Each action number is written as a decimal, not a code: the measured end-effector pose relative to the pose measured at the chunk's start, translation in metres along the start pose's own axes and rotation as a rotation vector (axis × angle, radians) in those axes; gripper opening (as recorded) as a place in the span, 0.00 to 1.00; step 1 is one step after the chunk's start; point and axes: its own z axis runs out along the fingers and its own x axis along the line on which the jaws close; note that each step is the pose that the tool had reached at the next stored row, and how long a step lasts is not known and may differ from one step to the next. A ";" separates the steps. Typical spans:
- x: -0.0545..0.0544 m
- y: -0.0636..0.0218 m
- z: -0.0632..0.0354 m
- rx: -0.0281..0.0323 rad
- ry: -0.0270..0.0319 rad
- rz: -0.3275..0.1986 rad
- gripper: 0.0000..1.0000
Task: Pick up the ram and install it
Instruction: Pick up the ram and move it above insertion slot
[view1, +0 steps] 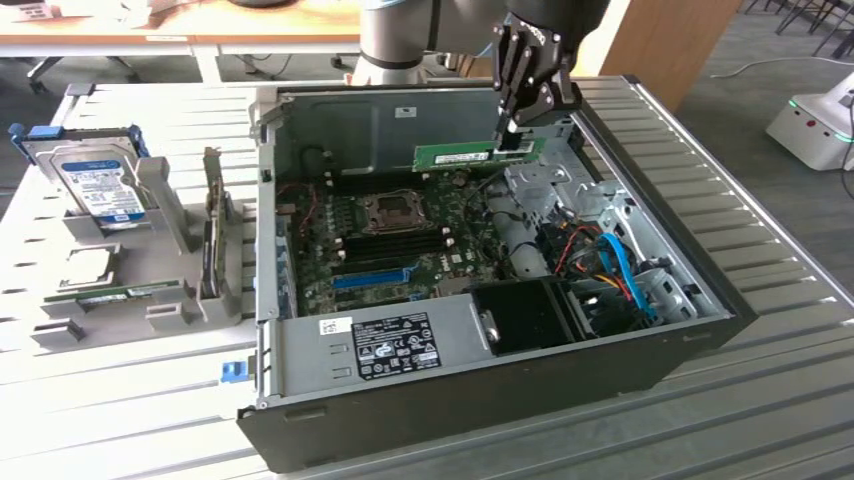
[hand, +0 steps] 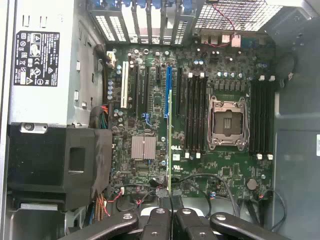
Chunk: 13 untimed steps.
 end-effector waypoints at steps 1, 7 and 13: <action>0.000 0.0000 0.0000 0.0000 0.0001 0.000 0.12; 0.000 0.0000 0.0000 0.0007 0.0001 0.000 0.12; 0.000 0.0000 0.0000 0.0033 0.0001 0.000 0.12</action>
